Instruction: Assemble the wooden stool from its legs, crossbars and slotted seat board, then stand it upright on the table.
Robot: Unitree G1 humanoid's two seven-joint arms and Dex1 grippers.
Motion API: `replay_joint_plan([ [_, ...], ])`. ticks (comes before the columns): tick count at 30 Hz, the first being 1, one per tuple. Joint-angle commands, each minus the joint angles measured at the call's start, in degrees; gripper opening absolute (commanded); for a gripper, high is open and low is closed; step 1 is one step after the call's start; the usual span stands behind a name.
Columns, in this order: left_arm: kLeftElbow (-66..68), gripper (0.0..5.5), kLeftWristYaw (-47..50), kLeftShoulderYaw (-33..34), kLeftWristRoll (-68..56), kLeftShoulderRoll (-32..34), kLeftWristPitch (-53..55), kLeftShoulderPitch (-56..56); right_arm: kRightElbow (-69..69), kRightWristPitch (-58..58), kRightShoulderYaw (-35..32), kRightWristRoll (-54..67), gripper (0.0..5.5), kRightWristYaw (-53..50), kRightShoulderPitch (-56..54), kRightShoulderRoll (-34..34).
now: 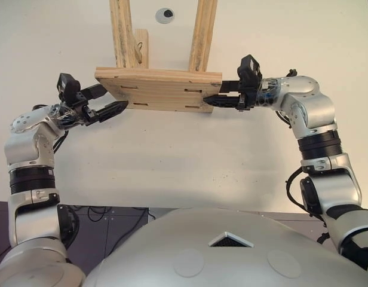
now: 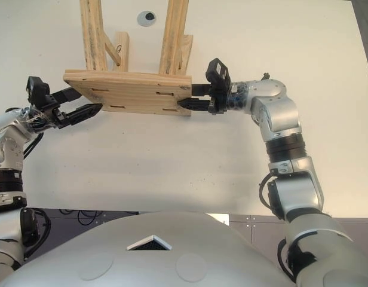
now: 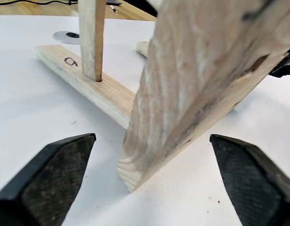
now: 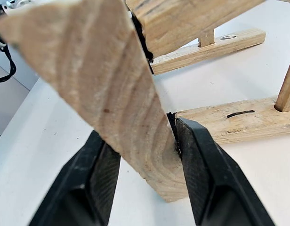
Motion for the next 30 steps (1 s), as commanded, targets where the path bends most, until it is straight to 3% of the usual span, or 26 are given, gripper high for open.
replay_joint_plan([
  [1,1.2,4.49,-3.8,-1.4,0.7,2.0,-0.8,-3.4,-1.1,1.5,0.4,1.2,1.76,3.1,1.9,-2.0],
  [3,0.5,4.49,-6.5,-2.7,0.3,2.2,0.0,-4.2,-1.5,2.1,0.2,1.5,1.75,4.8,2.6,-3.3],
  [10,-1.7,3.3,-9.8,-5.0,-1.7,1.7,3.8,-6.1,-2.5,3.7,-1.3,3.0,1.75,9.9,5.7,-9.9],
  [15,-8.4,2.54,-10.0,-7.0,-4.9,-1.2,8.7,-5.4,-4.2,4.6,-1.2,3.8,1.75,11.2,5.8,-10.8],
  [20,-12.8,2.31,-8.9,-9.3,-5.8,-2.3,13.7,-4.3,-4.8,6.2,-1.6,4.5,1.75,10.7,5.4,-10.3],
  [24,-20.5,2.3,-5.9,-8.3,-11.5,1.3,29.6,-1.4,-9.2,15.6,-3.4,9.4,1.75,11.4,5.3,-11.6],
  [26,-23.6,2.29,-1.8,-4.3,-17.8,0.3,37.8,-1.1,-13.7,22.8,-4.4,13.3,1.75,11.1,5.8,-12.8],
  [30,-30.4,2.29,14.1,9.0,-28.5,-6.1,64.4,-5.0,-26.9,44.3,-10.3,27.7,1.73,9.7,6.5,-18.1],
])
